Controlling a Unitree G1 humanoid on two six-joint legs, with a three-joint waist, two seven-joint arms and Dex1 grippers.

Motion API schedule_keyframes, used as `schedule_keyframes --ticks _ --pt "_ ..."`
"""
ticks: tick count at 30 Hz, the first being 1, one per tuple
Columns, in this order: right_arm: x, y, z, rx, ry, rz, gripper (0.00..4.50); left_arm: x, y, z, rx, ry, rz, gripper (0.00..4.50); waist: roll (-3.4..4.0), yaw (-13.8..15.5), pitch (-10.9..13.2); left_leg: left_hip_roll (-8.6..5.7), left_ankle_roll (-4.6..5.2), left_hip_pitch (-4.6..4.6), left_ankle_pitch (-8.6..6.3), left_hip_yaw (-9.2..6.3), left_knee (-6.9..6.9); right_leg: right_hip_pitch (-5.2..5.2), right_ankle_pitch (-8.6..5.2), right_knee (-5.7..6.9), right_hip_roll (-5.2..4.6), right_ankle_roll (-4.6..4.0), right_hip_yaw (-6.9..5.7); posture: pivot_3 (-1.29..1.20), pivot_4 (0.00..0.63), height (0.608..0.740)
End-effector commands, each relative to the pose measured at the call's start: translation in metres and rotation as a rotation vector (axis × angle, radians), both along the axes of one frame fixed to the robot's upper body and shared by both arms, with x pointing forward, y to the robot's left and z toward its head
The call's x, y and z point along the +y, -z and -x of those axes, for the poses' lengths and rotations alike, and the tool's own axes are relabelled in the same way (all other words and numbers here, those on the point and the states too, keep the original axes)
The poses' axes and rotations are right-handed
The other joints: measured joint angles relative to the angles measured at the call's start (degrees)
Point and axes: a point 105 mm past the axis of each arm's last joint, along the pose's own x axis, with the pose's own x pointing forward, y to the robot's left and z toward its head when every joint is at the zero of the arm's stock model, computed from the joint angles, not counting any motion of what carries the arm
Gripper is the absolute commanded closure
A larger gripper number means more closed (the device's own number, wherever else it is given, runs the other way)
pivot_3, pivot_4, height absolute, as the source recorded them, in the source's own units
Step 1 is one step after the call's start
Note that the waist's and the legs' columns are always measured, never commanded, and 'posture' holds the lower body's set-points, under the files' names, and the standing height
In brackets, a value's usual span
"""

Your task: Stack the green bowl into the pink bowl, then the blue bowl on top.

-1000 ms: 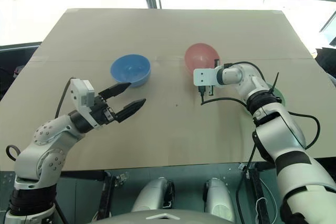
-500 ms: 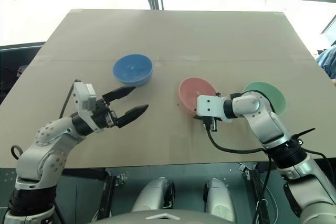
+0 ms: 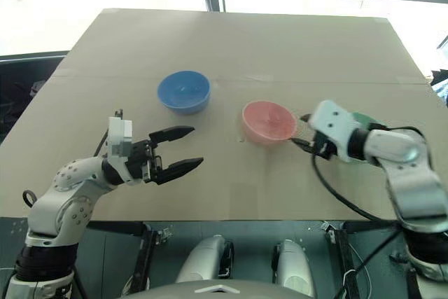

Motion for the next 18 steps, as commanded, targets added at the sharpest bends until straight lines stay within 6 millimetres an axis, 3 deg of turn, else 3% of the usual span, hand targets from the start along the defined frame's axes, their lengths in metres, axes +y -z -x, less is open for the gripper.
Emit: schedule_keyframes --ticks 1,4,7,10,13,17,18 --pt "-0.036 -0.006 0.004 -0.052 0.178 0.021 1.71 -0.004 -0.008 0.0 -0.043 0.041 0.015 0.0 -0.01 0.01 -0.01 0.0 0.0 0.03 0.0 0.01 0.0 0.0 0.0 0.03 0.0 0.0 0.01 0.0 0.15 0.74" --pt "-0.062 0.021 0.001 0.01 0.322 0.018 1.71 -0.009 -0.006 -0.004 -0.041 0.073 0.012 0.0 -0.03 -0.09 -0.03 -0.02 0.01 0.04 0.0 0.05 0.0 0.0 0.0 0.07 0.01 0.0 0.07 0.0 0.15 0.74" --pt "-0.068 0.045 -0.002 0.065 0.358 0.034 1.71 -0.01 -0.007 -0.009 -0.05 0.082 0.004 0.0 -0.03 -0.19 -0.03 -0.04 0.01 0.05 0.0 0.09 0.03 -0.01 0.0 0.1 0.02 0.0 0.12 0.0 0.15 0.74" --pt "-0.068 0.056 -0.004 0.096 0.375 0.004 1.71 -0.009 -0.01 -0.012 -0.059 0.079 0.005 0.0 -0.02 -0.26 -0.02 -0.04 0.01 0.06 0.0 0.12 0.01 -0.04 0.0 0.11 0.09 0.0 0.16 0.0 0.15 0.74" --pt "-0.068 0.055 -0.008 0.089 0.386 -0.008 2.57 -0.009 -0.01 -0.012 -0.062 0.079 0.001 0.0 -0.02 -0.21 -0.02 -0.02 0.02 0.05 0.0 0.11 0.0 -0.05 0.0 0.1 0.07 0.0 0.17 0.0 0.15 0.74" --pt "-0.067 0.05 -0.012 0.068 0.376 -0.007 4.39 -0.008 -0.009 -0.009 -0.058 0.071 0.002 0.0 -0.02 -0.12 -0.02 -0.01 0.03 0.04 -0.01 0.1 0.01 -0.04 0.0 0.08 0.05 0.0 0.16 0.0 0.15 0.74" --pt "-0.066 0.048 -0.012 0.061 0.367 -0.003 4.48 -0.007 -0.009 -0.009 -0.058 0.067 0.002 0.0 -0.02 -0.1 -0.02 0.0 0.03 0.04 -0.01 0.08 0.01 -0.04 0.0 0.08 0.05 0.0 0.15 0.0 0.15 0.74"
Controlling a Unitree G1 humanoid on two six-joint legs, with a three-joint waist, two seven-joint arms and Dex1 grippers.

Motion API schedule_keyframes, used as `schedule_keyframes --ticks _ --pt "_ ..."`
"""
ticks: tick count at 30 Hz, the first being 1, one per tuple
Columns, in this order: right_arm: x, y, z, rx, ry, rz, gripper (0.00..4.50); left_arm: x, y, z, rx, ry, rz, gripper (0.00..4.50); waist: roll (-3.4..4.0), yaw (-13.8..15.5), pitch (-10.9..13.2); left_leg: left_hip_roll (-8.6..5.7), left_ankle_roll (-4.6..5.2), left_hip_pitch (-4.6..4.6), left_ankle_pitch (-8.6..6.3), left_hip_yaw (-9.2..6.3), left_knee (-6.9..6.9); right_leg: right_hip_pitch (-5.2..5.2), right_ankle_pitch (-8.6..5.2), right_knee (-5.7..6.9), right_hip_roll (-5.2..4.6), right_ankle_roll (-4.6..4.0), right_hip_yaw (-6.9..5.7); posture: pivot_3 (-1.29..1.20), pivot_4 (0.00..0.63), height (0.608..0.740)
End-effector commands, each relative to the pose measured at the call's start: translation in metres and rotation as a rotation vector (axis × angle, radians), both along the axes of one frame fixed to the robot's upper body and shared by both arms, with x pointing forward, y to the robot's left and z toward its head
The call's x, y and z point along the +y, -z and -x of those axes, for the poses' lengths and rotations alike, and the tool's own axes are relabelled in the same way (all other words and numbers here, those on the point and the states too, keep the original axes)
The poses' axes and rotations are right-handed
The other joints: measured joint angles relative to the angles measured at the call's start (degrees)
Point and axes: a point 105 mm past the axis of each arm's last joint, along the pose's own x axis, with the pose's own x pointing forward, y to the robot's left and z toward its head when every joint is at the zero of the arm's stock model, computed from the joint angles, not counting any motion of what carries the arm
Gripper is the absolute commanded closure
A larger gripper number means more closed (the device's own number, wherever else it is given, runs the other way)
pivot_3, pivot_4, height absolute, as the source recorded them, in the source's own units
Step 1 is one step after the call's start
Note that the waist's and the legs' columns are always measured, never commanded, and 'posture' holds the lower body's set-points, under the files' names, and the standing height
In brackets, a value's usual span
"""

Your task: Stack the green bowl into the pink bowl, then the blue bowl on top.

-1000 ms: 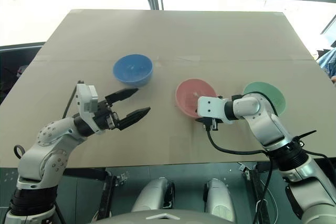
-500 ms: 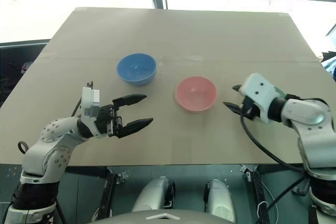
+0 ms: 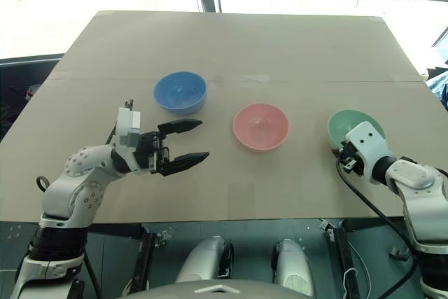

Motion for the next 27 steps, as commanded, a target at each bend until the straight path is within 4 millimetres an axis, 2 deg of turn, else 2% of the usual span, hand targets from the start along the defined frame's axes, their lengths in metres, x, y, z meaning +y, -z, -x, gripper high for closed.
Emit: schedule_keyframes --ticks 1,3,9,12,14,16,17,18,20,21,24,25,27 --pt "0.002 -0.017 -0.004 -0.068 -0.025 0.022 4.48 0.0 -0.006 0.004 -0.033 0.0 0.003 0.0 0.0 0.02 0.0 0.0 0.0 0.0 0.0 -0.01 0.0 0.0 0.0 0.0 0.0 0.0 0.0 0.0 0.15 0.74" --pt "0.011 -0.026 -0.006 -0.095 -0.077 0.018 4.48 0.001 -0.005 0.003 -0.03 -0.029 0.008 0.0 0.0 0.01 0.0 0.0 0.0 -0.01 0.0 -0.01 0.0 0.0 0.0 0.0 0.0 0.0 -0.01 0.0 0.15 0.74" --pt "0.098 -0.085 0.002 -0.246 -0.44 -0.187 4.48 0.014 -0.004 -0.017 -0.016 -0.227 0.035 0.0 0.03 -0.61 0.02 0.06 -0.01 0.05 0.0 0.02 0.0 -0.01 0.0 0.05 0.03 0.0 0.07 0.0 0.15 0.74" --pt "0.132 -0.092 0.006 -0.231 -0.577 -0.212 4.48 0.021 -0.005 -0.028 -0.017 -0.32 0.044 0.0 -0.02 -0.27 0.0 0.07 -0.01 0.04 0.0 -0.03 -0.01 -0.01 0.0 0.05 0.04 -0.01 0.02 0.0 0.15 0.74" --pt "0.152 -0.087 0.006 -0.196 -0.645 -0.226 4.48 0.024 -0.007 -0.034 -0.024 -0.37 0.043 0.0 -0.06 0.1 0.0 0.02 0.01 -0.02 -0.01 -0.08 0.0 0.0 0.0 0.01 -0.01 0.0 -0.04 0.0 0.15 0.74" --pt "0.163 -0.078 0.001 -0.161 -0.674 -0.215 4.48 0.027 -0.009 -0.037 -0.033 -0.403 0.044 0.0 -0.09 0.16 0.01 -0.02 0.04 -0.07 -0.02 -0.09 0.02 0.0 0.01 0.01 -0.04 0.0 -0.07 0.0 0.15 0.74" --pt "0.166 -0.074 -0.002 -0.149 -0.676 -0.206 3.76 0.027 -0.01 -0.038 -0.039 -0.414 0.044 0.0 -0.1 0.17 0.01 -0.05 0.06 -0.08 -0.04 -0.08 0.03 0.0 0.01 0.03 -0.06 0.0 -0.07 0.0 0.15 0.74" --pt "0.168 -0.069 -0.006 -0.139 -0.674 -0.202 3.52 0.028 -0.011 -0.04 -0.035 -0.429 0.052 0.0 -0.1 0.12 0.01 -0.07 0.06 -0.1 -0.04 -0.08 0.03 0.0 0.01 0.04 -0.07 0.0 -0.07 0.0 0.15 0.74" --pt "0.169 -0.061 -0.009 -0.122 -0.688 -0.164 2.65 0.031 -0.014 -0.043 -0.035 -0.462 0.061 0.0 -0.11 0.05 0.02 -0.08 0.07 -0.1 -0.04 -0.07 0.04 0.0 0.01 0.08 -0.07 0.01 -0.08 0.0 0.15 0.74" --pt "0.169 -0.06 -0.011 -0.126 -0.69 -0.149 2.35 0.032 -0.015 -0.045 -0.035 -0.488 0.058 0.0 -0.11 0.04 0.03 -0.07 0.06 -0.1 -0.03 -0.07 0.04 -0.01 0.01 0.1 -0.06 0.01 -0.08 0.0 0.15 0.74" --pt "0.161 -0.077 -0.013 -0.197 -0.672 -0.149 1.06 0.042 -0.017 -0.054 -0.078 -0.646 -0.049 0.0 -0.11 -0.06 0.06 -0.06 0.05 -0.1 -0.03 -0.06 0.03 -0.01 0.01 0.14 -0.02 0.01 -0.09 0.0 0.15 0.74" --pt "0.16 -0.087 -0.012 -0.237 -0.667 -0.172 0.72 0.044 -0.018 -0.055 -0.094 -0.68 -0.088 0.0 -0.15 -0.09 0.08 -0.06 0.05 -0.09 -0.03 -0.05 0.03 -0.01 0.01 0.15 -0.03 0.01 -0.08 0.0 0.15 0.74" --pt "0.16 -0.104 -0.004 -0.296 -0.681 -0.241 0.72 0.045 -0.018 -0.058 -0.094 -0.72 -0.165 0.0 -0.17 -0.05 0.1 -0.06 0.04 -0.09 -0.02 -0.05 0.03 -0.02 0.01 0.15 -0.01 0.01 -0.08 0.0 0.15 0.74"
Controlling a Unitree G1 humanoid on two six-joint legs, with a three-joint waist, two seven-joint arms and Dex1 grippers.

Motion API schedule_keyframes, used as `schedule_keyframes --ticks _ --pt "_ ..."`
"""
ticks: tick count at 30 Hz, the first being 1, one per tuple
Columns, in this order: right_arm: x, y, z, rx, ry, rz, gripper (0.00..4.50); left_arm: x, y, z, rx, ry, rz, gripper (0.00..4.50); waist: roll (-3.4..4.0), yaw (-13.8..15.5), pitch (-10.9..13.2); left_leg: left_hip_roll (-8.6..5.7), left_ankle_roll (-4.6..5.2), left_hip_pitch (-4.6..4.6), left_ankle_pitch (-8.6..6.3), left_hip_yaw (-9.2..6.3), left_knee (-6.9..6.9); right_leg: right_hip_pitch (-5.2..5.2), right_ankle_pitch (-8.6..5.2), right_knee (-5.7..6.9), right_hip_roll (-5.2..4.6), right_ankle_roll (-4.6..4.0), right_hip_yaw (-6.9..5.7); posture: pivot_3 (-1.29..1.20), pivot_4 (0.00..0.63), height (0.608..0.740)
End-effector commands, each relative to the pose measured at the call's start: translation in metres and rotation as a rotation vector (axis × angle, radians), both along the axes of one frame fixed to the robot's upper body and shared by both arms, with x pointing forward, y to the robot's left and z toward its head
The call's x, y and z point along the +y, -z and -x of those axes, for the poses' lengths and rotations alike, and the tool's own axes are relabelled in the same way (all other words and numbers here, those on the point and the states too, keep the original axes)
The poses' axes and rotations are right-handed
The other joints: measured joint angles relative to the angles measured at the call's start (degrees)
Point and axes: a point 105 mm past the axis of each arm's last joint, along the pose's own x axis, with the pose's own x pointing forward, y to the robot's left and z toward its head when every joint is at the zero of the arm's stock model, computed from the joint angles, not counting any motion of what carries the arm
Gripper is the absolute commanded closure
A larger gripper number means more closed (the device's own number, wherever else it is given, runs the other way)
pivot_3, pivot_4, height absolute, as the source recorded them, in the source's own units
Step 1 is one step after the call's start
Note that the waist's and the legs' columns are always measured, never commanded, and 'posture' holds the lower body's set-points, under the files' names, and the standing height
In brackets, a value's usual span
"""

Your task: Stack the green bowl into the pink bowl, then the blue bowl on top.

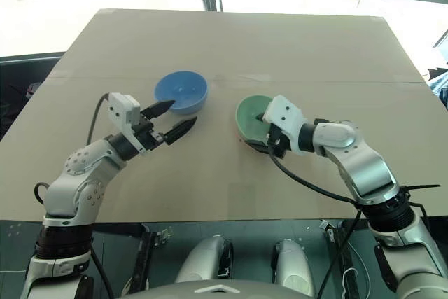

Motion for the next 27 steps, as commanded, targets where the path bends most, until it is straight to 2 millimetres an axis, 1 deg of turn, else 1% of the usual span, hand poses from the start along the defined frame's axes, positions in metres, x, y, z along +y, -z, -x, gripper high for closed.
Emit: schedule_keyframes --ticks 1,2,4,5,7,9,12,13,14,16,17,18,19,20,23,27 --pt "0.001 -0.049 0.014 -0.153 -0.04 -0.14 0.72 0.0 -0.016 -0.004 -0.031 -0.078 -0.153 0.0 -0.01 0.08 0.0 0.02 0.0 0.0 0.0 -0.01 0.0 0.0 0.0 0.02 0.0 0.0 0.0 0.0 0.15 0.74" --pt "0.001 -0.052 0.015 -0.159 -0.04 -0.156 0.72 0.0 -0.014 -0.006 -0.009 -0.082 -0.225 0.0 -0.02 0.13 0.0 0.03 0.0 0.0 0.0 -0.02 -0.01 0.0 0.0 0.01 0.0 0.0 -0.01 0.0 0.15 0.74" --pt "0.001 -0.055 0.015 -0.168 -0.022 -0.189 0.72 -0.006 -0.008 -0.013 0.011 -0.026 -0.417 0.0 -0.06 0.18 0.01 0.02 -0.01 0.0 0.0 -0.03 0.0 0.02 0.0 0.01 0.0 0.0 -0.04 0.0 0.15 0.74" --pt "0.001 -0.055 0.015 -0.169 -0.017 -0.194 0.72 -0.006 -0.008 -0.018 0.015 -0.033 -0.472 0.0 -0.06 0.22 0.02 -0.03 -0.01 0.01 0.0 -0.03 0.0 0.02 0.0 0.02 0.0 0.0 -0.04 0.0 0.15 0.74" --pt "0.001 -0.053 0.014 -0.177 -0.005 -0.185 0.72 -0.007 -0.006 -0.027 0.006 -0.033 -0.554 0.0 -0.06 0.16 0.02 -0.16 -0.01 0.02 0.0 0.0 0.0 0.01 0.0 0.01 0.0 0.0 -0.01 0.0 0.15 0.74" --pt "-0.001 -0.052 0.01 -0.189 0.02 -0.187 0.72 -0.01 -0.001 -0.039 0.019 -0.02 -0.664 0.0 -0.06 0.13 0.02 -0.15 -0.01 0.03 0.0 0.03 -0.01 0.01 0.0 0.03 0.0 0.0 0.03 0.0 0.15 0.74" --pt "-0.001 -0.052 0.007 -0.201 0.039 -0.201 0.72 -0.011 0.003 -0.049 0.027 -0.006 -0.749 0.0 -0.06 -0.09 0.03 -0.14 -0.03 0.0 0.02 0.07 -0.07 -0.07 0.0 0.04 0.07 0.0 0.03 0.0 0.15 0.74" --pt "-0.001 -0.053 0.007 -0.204 0.045 -0.207 0.62 -0.012 0.003 -0.053 0.019 -0.002 -0.772 0.41 -0.08 -0.15 0.04 -0.12 -0.03 -0.02 0.02 0.11 -0.09 -0.12 0.0 0.04 0.08 0.0 0.08 0.0 0.15 0.74" --pt "-0.002 -0.053 0.007 -0.206 0.047 -0.212 0.62 -0.013 0.004 -0.056 0.014 0.004 -0.79 0.55 -0.08 -0.12 0.05 -0.12 -0.03 -0.06 0.02 0.13 -0.1 -0.15 0.0 0.03 0.1 0.0 0.08 0.0 0.15 0.74" --pt "-0.003 -0.053 0.009 -0.207 0.049 -0.217 0.62 -0.015 0.006 -0.061 0.01 0.016 -0.814 1.2 -0.08 0.04 0.05 -0.11 -0.03 -0.09 0.02 0.12 -0.11 -0.16 -0.01 0.01 0.1 0.0 0.07 0.0 0.15 0.74" --pt "-0.004 -0.053 0.01 -0.208 0.049 -0.217 0.62 -0.016 0.006 -0.063 0.002 0.023 -0.828 1.77 -0.08 0.06 0.05 -0.11 -0.03 -0.09 0.02 0.12 -0.11 -0.15 -0.01 0.0 0.1 0.01 0.06 0.0 0.15 0.74" --pt "-0.005 -0.053 0.011 -0.211 0.051 -0.216 0.62 -0.017 0.006 -0.064 -0.007 0.03 -0.837 2.17 -0.08 0.08 0.05 -0.11 -0.03 -0.1 0.02 0.13 -0.11 -0.15 -0.01 -0.01 0.09 0.01 0.06 0.0 0.15 0.74" --pt "-0.007 -0.053 0.011 -0.215 0.054 -0.213 0.62 -0.017 0.006 -0.066 -0.009 0.032 -0.836 2.45 -0.09 0.09 0.05 -0.12 -0.03 -0.1 0.02 0.13 -0.1 -0.15 -0.01 -0.01 0.08 0.01 0.06 0.0 0.15 0.74" --pt "-0.008 -0.053 0.011 -0.218 0.06 -0.211 0.62 -0.018 0.005 -0.068 -0.012 0.033 -0.834 2.97 -0.09 0.1 0.05 -0.12 -0.03 -0.11 0.02 0.12 -0.09 -0.14 -0.01 -0.01 0.07 0.02 0.06 0.0 0.15 0.74" --pt "-0.014 -0.053 0.012 -0.227 0.079 -0.206 0.62 -0.02 0.001 -0.07 -0.02 0.037 -0.817 4.18 -0.1 0.12 0.06 -0.12 -0.03 -0.11 0.02 0.11 -0.07 -0.14 -0.01 0.03 0.06 0.02 0.06 0.0 0.15 0.74" --pt "-0.021 -0.052 0.012 -0.23 0.113 -0.208 0.62 -0.024 -0.003 -0.067 -0.024 0.07 -0.811 4.18 -0.11 0.03 0.07 -0.11 -0.03 -0.1 0.02 0.11 -0.05 -0.14 -0.01 0.06 0.07 0.02 0.06 0.0 0.15 0.74"
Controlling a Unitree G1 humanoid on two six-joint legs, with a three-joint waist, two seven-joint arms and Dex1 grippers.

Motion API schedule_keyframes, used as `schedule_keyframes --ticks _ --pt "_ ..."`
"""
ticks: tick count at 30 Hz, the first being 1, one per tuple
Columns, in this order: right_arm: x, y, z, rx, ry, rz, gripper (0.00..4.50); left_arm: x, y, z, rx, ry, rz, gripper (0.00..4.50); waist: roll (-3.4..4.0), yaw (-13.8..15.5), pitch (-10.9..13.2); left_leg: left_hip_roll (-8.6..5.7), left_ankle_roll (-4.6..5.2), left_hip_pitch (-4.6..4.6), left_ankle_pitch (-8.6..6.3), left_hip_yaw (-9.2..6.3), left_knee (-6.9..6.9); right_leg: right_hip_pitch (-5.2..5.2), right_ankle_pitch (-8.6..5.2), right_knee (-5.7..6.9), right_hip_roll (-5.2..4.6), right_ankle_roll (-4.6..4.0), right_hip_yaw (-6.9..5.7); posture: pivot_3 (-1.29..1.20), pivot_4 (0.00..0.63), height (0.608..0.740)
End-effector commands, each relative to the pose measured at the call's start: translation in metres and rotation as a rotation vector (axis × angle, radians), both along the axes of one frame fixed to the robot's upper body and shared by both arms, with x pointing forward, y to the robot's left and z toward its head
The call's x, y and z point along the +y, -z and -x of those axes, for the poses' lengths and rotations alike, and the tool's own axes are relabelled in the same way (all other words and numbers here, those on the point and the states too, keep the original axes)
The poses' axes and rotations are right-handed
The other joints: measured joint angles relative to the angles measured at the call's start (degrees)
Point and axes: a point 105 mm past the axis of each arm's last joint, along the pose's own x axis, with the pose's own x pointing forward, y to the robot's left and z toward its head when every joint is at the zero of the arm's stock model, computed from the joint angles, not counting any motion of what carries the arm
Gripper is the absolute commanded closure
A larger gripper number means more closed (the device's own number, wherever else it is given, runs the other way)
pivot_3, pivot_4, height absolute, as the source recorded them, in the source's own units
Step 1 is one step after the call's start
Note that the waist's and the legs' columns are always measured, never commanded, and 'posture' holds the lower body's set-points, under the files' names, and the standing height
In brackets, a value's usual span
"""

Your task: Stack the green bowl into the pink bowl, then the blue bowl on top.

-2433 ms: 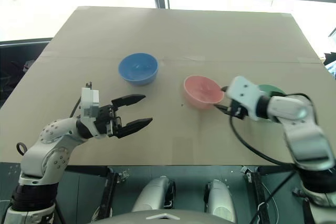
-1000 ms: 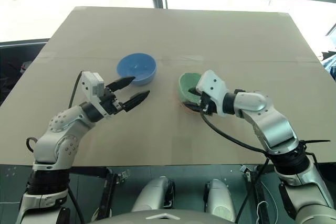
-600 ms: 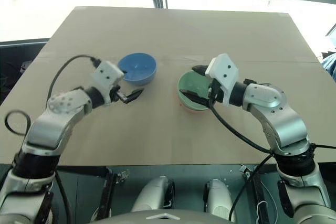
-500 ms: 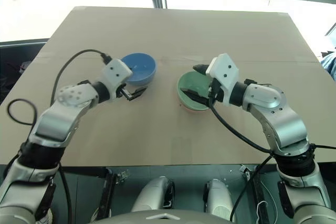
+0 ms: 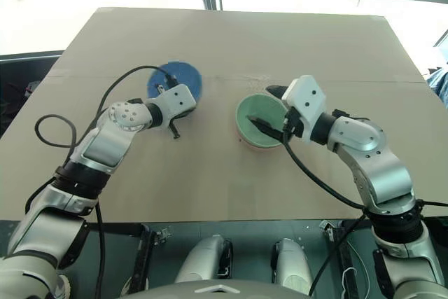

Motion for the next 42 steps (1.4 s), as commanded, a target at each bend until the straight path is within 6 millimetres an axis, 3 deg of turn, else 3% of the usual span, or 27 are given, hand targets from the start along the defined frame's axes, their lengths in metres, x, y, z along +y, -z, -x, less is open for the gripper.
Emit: schedule_keyframes --ticks 1,5,7,10,16,20,29,33,36,39,40,42 --pt "-0.009 -0.015 0.006 -0.069 0.032 -0.02 0.62 -0.008 -0.022 0.001 -0.045 0.051 0.013 4.18 0.0 -0.01 0.0 0.0 0.0 0.0 0.0 0.0 0.0 0.0 0.0 0.0 0.0 0.0 0.0 0.0 0.15 0.74" --pt "-0.022 -0.012 0.008 -0.063 0.091 -0.029 0.62 -0.022 -0.039 0.008 -0.053 0.151 0.039 4.18 -0.01 0.14 0.01 0.0 0.0 -0.02 0.0 -0.01 0.0 0.0 0.0 -0.01 0.0 0.0 -0.01 0.0 0.15 0.74" --pt "-0.034 -0.01 0.01 -0.057 0.142 -0.028 0.62 -0.042 -0.061 0.015 -0.085 0.256 0.103 4.18 -0.08 0.44 0.06 -0.01 0.0 -0.05 0.0 -0.04 0.01 0.0 0.0 -0.01 -0.02 0.0 -0.04 0.0 0.15 0.74" --pt "-0.055 -0.005 0.016 -0.049 0.232 -0.013 0.62 -0.083 -0.093 0.044 -0.162 0.55 0.121 4.18 -0.12 0.82 0.08 -0.01 0.01 -0.17 -0.01 -0.13 0.13 0.0 0.01 -0.03 -0.06 0.01 -0.15 0.0 0.15 0.74" --pt "-0.09 0.004 0.034 -0.034 0.389 0.005 0.62 -0.118 -0.111 0.07 -0.22 0.839 0.123 4.18 -0.06 0.5 0.06 -0.02 0.02 0.02 -0.01 -0.04 0.09 0.08 0.0 -0.02 -0.05 0.0 -0.07 0.0 0.15 0.74" --pt "-0.101 0.009 0.05 -0.03 0.457 0.014 0.62 -0.13 -0.098 0.071 -0.168 0.957 0.096 4.18 -0.06 0.12 0.06 0.0 0.0 0.08 0.0 -0.04 0.16 0.12 -0.01 -0.04 -0.02 0.0 -0.03 0.0 0.15 0.74" --pt "-0.105 0.012 0.112 0.037 0.452 -0.049 0.62 -0.147 -0.068 0.06 -0.05 1.07 0.014 4.18 -0.07 0.67 0.05 -0.05 0.11 0.01 -0.06 -0.09 0.2 0.15 -0.01 -0.01 -0.02 0.03 -0.02 0.0 0.15 0.74" --pt "-0.106 0.009 0.124 0.039 0.437 -0.075 0.62 -0.148 -0.061 0.058 -0.022 1.105 -0.004 3.13 -0.08 0.61 0.04 -0.04 0.16 0.09 -0.09 -0.06 0.28 0.18 -0.02 -0.07 -0.05 0.05 0.04 0.0 0.15 0.74" --pt "-0.103 0.009 0.128 0.055 0.415 -0.093 0.62 -0.153 -0.07 0.055 -0.059 1.084 0.074 1.95 -0.07 0.48 0.04 -0.01 0.18 0.14 -0.1 -0.06 0.32 0.2 -0.02 -0.02 -0.04 0.05 0.07 0.0 0.15 0.74" --pt "-0.101 0.012 0.13 0.095 0.396 -0.102 0.62 -0.143 -0.082 0.049 -0.02 0.999 0.202 1.95 -0.08 0.31 0.04 0.11 0.26 0.12 -0.15 -0.06 0.34 0.19 -0.02 -0.03 -0.05 0.04 0.09 0.0 0.15 0.74" --pt "-0.1 0.012 0.129 0.096 0.389 -0.091 0.21 -0.136 -0.086 0.046 -0.005 0.952 0.257 1.74 -0.08 0.28 0.04 0.12 0.25 0.1 -0.14 -0.05 0.34 0.17 -0.02 -0.02 -0.05 0.04 0.1 0.0 0.15 0.74" --pt "-0.101 0.015 0.126 0.106 0.371 -0.072 0.05 -0.119 -0.097 0.041 -0.047 0.871 0.421 1.74 -0.03 -0.11 0.01 0.13 0.24 0.1 -0.14 -0.05 0.34 0.17 -0.02 -0.02 -0.05 0.05 0.1 0.0 0.15 0.74"
